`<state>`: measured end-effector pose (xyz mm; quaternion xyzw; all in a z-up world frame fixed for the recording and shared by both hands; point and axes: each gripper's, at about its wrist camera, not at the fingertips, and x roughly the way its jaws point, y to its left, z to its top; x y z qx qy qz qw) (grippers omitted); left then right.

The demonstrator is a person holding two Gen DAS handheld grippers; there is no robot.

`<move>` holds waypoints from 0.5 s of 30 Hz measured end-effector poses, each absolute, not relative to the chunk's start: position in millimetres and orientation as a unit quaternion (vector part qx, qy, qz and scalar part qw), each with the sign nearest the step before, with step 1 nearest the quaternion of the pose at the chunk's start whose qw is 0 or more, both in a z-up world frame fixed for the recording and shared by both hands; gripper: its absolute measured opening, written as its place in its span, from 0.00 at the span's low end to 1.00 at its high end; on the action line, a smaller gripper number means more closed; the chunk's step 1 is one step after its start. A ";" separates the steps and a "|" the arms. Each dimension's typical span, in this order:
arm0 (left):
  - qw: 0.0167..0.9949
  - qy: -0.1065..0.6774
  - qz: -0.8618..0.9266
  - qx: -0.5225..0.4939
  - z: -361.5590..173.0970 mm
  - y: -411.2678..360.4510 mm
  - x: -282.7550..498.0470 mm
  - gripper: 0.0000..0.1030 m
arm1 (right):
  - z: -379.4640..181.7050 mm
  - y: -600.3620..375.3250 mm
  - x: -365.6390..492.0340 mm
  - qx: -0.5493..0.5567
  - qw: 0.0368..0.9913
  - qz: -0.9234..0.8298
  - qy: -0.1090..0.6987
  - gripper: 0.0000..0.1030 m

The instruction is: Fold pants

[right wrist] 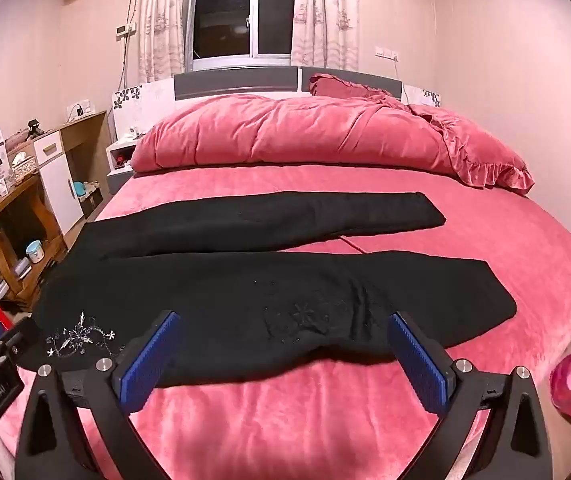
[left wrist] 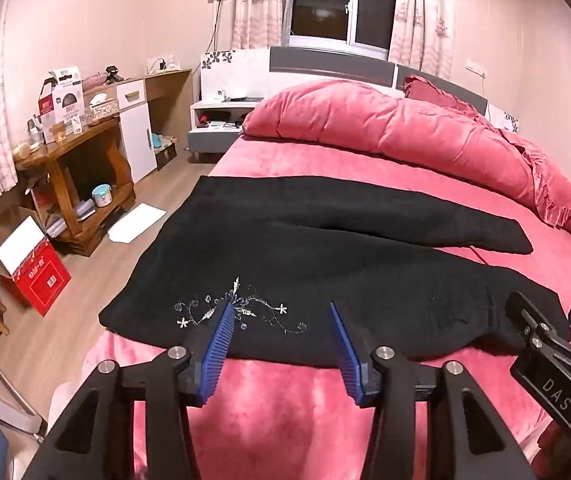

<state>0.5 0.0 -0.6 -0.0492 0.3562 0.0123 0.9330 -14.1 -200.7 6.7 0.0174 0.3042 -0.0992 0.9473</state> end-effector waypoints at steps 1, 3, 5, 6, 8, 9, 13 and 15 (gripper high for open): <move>0.932 0.359 0.009 -0.047 -0.9 0.4 0.4 0.47 | 6.4 -200.8 -13.9 0.019 0.947 -0.099 0.305 1.00; 0.929 0.367 0.013 -0.039 2.2 -0.1 2.4 0.47 | 5.5 -200.5 -13.1 0.021 0.947 -0.100 0.306 1.00; 0.932 0.359 0.016 -0.048 6.5 1.6 1.4 0.47 | 9.0 -201.4 -12.0 0.020 0.946 -0.102 0.307 1.00; 0.932 0.358 0.017 -0.046 5.7 0.0 2.4 0.47 | 10.5 -202.6 -12.4 0.021 0.946 -0.102 0.306 1.00; 0.936 0.350 0.018 -0.044 1.7 -0.9 0.2 0.47 | 10.0 -202.9 -14.9 0.024 0.947 -0.100 0.306 1.00; 0.936 0.349 0.017 -0.044 0.4 -0.8 0.4 0.47 | 9.2 -201.7 -14.6 0.026 0.946 -0.100 0.307 1.00; 0.937 0.346 0.016 -0.041 2.8 -3.3 -3.9 0.47 | 7.2 -202.1 -13.8 0.026 0.946 -0.098 0.309 1.00; 0.936 0.348 0.013 -0.039 3.3 -4.2 -4.9 0.47 | 6.6 -201.8 -14.0 0.026 0.946 -0.097 0.308 1.00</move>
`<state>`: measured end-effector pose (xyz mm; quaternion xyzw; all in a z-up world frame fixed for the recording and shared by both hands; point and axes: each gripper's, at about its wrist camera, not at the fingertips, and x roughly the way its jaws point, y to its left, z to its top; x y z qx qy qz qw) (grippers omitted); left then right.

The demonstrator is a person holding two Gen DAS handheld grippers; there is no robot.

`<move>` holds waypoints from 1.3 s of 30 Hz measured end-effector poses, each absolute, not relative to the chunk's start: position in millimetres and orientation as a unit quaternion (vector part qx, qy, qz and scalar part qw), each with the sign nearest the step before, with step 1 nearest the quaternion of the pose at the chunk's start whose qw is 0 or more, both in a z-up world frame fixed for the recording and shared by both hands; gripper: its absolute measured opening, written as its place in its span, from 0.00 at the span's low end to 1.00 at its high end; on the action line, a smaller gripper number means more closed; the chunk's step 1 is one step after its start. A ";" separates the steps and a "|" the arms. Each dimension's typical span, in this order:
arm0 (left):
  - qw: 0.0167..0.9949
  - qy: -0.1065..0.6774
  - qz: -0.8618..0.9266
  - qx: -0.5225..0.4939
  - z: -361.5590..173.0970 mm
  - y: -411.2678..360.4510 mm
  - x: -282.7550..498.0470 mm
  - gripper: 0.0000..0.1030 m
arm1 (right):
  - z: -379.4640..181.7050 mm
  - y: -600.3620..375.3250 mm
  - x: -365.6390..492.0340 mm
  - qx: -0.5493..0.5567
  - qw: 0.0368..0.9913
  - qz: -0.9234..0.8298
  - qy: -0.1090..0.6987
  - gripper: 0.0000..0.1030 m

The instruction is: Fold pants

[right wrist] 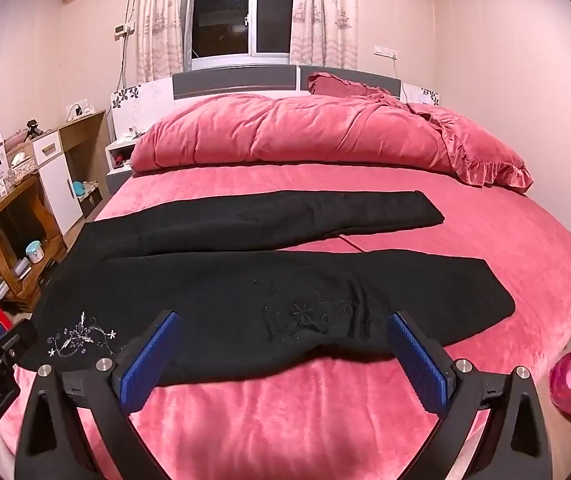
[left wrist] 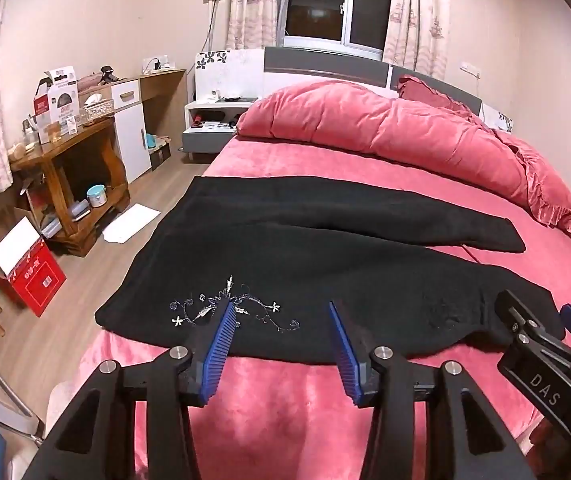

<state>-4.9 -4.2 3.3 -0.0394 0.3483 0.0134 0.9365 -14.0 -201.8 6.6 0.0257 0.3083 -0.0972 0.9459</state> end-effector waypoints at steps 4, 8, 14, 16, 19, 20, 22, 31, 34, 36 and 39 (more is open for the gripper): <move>0.935 0.352 0.007 -0.038 3.5 -6.1 -4.5 0.47 | 5.7 -201.7 -13.5 0.026 0.945 -0.098 0.312 1.00; 0.934 0.355 0.005 -0.037 2.3 -7.9 -4.4 0.47 | 4.2 -202.4 -12.1 0.030 0.943 -0.098 0.318 1.00; 0.932 0.360 0.006 -0.036 1.0 -8.6 -3.2 0.47 | 4.5 -201.5 -12.0 0.028 0.942 -0.097 0.321 1.00; 0.931 0.362 0.006 -0.036 0.6 -8.2 -2.6 0.47 | 4.0 -201.2 -11.8 0.027 0.941 -0.097 0.323 1.00; 0.930 0.365 0.006 -0.035 -0.9 -8.2 -1.8 0.47 | 3.2 -201.3 -11.6 0.027 0.941 -0.097 0.324 1.00; 0.930 0.365 0.005 -0.035 -1.4 -8.7 -1.9 0.47 | 3.0 -201.6 -11.1 0.028 0.940 -0.097 0.325 1.00; 0.930 0.365 0.007 -0.034 -1.7 -8.8 -1.6 0.47 | 2.6 -201.9 -10.8 0.029 0.940 -0.097 0.326 1.00; 0.930 0.366 0.006 -0.032 -3.0 -9.5 -1.3 0.47 | 0.8 -202.4 -9.9 0.028 0.939 -0.095 0.330 1.00; 0.930 0.367 0.007 -0.031 -3.6 -9.7 -1.4 0.47 | 0.7 -202.1 -9.5 0.028 0.939 -0.095 0.330 1.00; 0.929 0.369 0.008 -0.030 -4.1 -10.0 -1.0 0.47 | 0.0 -202.0 -8.9 0.027 0.939 -0.095 0.331 1.00; 0.928 0.370 0.008 -0.031 -4.2 -9.7 -0.5 0.47 | -0.2 -201.9 -7.9 0.028 0.938 -0.093 0.332 1.00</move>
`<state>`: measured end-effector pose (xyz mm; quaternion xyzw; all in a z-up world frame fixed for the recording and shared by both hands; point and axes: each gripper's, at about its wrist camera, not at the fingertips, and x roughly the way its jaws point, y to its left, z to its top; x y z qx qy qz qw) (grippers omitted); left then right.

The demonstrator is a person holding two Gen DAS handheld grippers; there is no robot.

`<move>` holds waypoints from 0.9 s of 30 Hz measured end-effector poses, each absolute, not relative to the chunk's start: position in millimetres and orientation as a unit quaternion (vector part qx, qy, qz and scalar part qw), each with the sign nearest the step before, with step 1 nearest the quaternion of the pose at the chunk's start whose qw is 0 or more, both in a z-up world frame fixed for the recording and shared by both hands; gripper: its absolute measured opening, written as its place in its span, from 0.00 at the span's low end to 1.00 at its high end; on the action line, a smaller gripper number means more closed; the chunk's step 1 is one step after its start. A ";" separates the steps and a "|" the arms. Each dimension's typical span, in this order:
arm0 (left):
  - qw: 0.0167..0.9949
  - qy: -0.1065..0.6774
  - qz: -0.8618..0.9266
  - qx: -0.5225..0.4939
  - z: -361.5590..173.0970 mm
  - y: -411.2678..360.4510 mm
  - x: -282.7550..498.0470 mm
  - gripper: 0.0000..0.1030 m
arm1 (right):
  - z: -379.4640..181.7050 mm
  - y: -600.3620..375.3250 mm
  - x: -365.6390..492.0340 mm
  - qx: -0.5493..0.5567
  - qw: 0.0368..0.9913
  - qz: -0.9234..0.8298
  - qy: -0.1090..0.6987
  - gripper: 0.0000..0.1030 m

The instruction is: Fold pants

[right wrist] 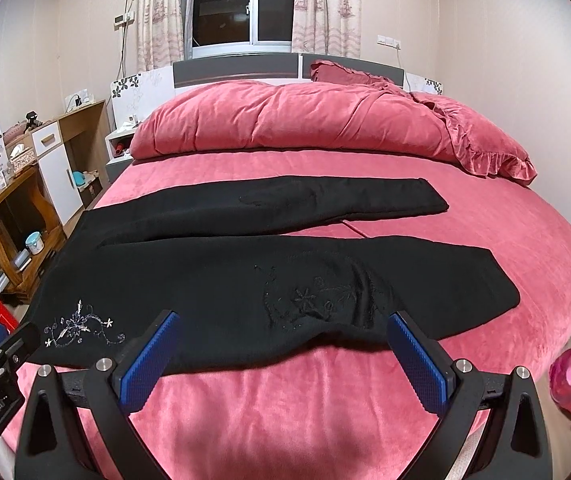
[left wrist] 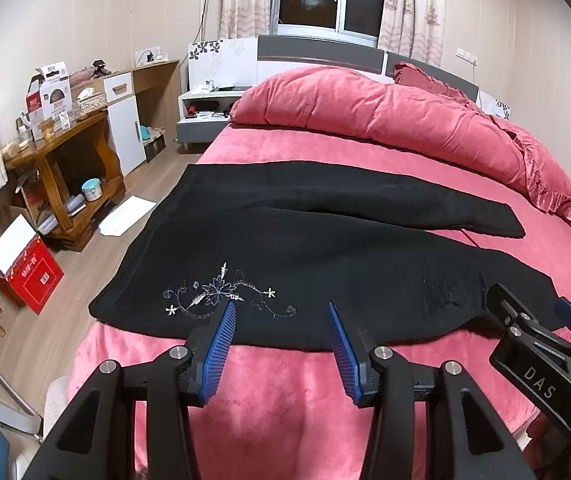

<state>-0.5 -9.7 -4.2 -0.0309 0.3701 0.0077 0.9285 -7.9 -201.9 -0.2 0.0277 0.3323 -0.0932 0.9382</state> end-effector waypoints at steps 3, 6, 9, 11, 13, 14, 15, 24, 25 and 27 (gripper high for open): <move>0.929 0.370 0.008 -0.032 -5.2 -9.5 -1.2 0.47 | -0.5 -201.8 -7.3 0.027 0.938 -0.092 0.334 1.00; 0.928 0.371 0.008 -0.031 -5.6 -9.7 -0.8 0.47 | -1.3 -201.9 -6.8 0.028 0.938 -0.092 0.334 1.00; 0.927 0.374 0.006 -0.030 -7.1 -10.0 0.0 0.47 | -2.4 -202.1 -6.5 0.026 0.937 -0.093 0.335 1.00; 0.926 0.375 0.006 -0.029 -7.9 -10.3 0.8 0.47 | -3.5 -202.1 -5.5 0.026 0.937 -0.093 0.337 1.00; 0.926 0.375 0.006 -0.028 -9.1 -9.8 1.4 0.47 | -3.8 -203.2 -6.0 0.028 0.936 -0.093 0.338 1.00; 0.926 0.376 0.007 -0.028 -9.4 -9.8 1.5 0.47 | -4.5 -202.8 -6.2 0.029 0.936 -0.093 0.338 1.00; 0.926 0.377 0.007 -0.028 -10.3 -9.3 1.9 0.47 | -5.4 -203.0 -5.5 0.028 0.936 -0.092 0.340 1.00; 0.907 0.416 0.002 -0.064 -33.7 10.2 16.2 0.47 | -22.7 -208.3 -1.0 0.030 0.928 -0.089 0.360 1.00; 0.902 0.425 -0.008 -0.077 -37.8 14.3 18.7 0.47 | -25.0 -209.7 0.2 0.032 0.927 -0.087 0.363 1.00; 0.885 0.451 -0.044 -0.109 -49.1 24.2 24.7 0.47 | -31.0 -212.1 3.4 0.034 0.925 -0.076 0.370 1.00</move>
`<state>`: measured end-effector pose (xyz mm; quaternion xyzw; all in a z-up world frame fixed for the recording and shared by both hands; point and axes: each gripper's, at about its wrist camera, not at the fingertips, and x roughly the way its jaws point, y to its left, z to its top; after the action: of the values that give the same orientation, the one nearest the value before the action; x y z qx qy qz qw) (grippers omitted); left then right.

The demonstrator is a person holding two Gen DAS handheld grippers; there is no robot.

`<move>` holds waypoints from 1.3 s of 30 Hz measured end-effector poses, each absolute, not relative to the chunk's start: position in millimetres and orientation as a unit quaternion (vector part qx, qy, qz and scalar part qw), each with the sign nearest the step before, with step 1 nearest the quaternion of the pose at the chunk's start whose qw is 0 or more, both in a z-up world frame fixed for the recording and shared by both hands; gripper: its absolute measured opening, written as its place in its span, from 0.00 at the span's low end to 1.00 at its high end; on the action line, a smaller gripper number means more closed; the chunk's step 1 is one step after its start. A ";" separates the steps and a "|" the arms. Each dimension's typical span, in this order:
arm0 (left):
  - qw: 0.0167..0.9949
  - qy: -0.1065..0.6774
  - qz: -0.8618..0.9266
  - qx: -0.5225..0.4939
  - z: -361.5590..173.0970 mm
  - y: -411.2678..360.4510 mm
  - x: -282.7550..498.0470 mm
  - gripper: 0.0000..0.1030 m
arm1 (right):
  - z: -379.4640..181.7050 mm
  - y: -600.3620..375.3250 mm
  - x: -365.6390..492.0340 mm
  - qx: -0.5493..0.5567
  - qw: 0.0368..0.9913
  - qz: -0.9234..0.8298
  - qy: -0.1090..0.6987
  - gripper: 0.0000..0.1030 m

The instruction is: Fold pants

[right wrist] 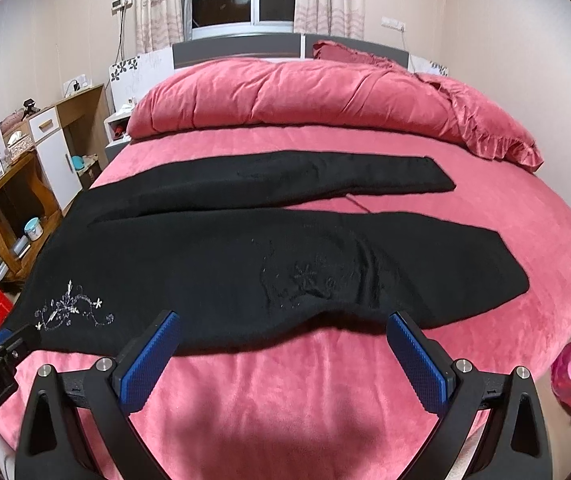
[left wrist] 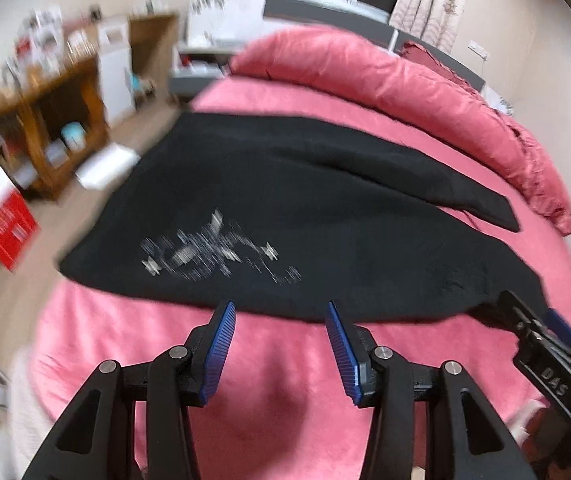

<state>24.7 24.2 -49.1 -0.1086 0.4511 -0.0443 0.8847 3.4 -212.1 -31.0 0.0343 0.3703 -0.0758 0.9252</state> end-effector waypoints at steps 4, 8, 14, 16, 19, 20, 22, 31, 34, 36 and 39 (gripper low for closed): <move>0.855 0.492 -0.101 -0.129 -69.7 33.5 32.4 0.47 | -39.9 -214.1 7.9 0.024 0.926 -0.057 0.372 1.00; 0.848 0.496 -0.097 -0.161 -79.4 50.8 37.7 0.47 | -54.1 -225.9 17.1 0.040 0.923 -0.023 0.383 1.00; 0.838 0.497 -0.048 -0.221 -90.7 97.5 53.4 0.47 | -83.0 -273.2 28.3 0.075 0.894 -0.065 0.437 1.00; 0.849 0.475 -0.020 -0.229 -88.4 115.7 53.5 0.47 | -89.3 -293.7 31.3 0.099 0.887 -0.075 0.445 1.00; 0.848 0.456 0.021 -0.269 -95.7 147.7 54.5 0.47 | -96.6 -329.4 28.9 0.163 0.877 -0.090 0.443 1.00; 0.841 0.458 0.025 -0.288 -100.1 156.6 55.7 0.47 | -98.7 -338.1 27.4 0.182 0.874 -0.096 0.441 1.00; 0.826 0.459 0.034 -0.324 -108.5 173.9 55.7 0.47 | -106.0 -360.6 23.4 0.238 0.863 -0.098 0.434 1.00; 0.781 0.438 0.060 -0.440 -149.4 224.3 53.3 0.48 | -136.5 -433.0 10.8 0.399 0.824 -0.104 0.388 0.85; 0.783 0.427 0.054 -0.449 -153.5 232.9 58.2 0.50 | -138.2 -446.2 13.0 0.410 0.827 -0.099 0.373 0.85; 0.785 0.420 0.048 -0.452 -153.7 232.9 60.5 0.52 | -143.0 -455.3 14.6 0.422 0.826 -0.091 0.362 0.85; 0.790 0.401 0.046 -0.462 -153.7 232.4 62.5 0.58 | -144.0 -465.0 18.4 0.438 0.827 -0.083 0.344 0.85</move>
<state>62.5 232.4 -153.7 -0.4617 0.4005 0.0458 0.7902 18.4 -465.0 -144.0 0.4381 0.3437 -0.0828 0.8265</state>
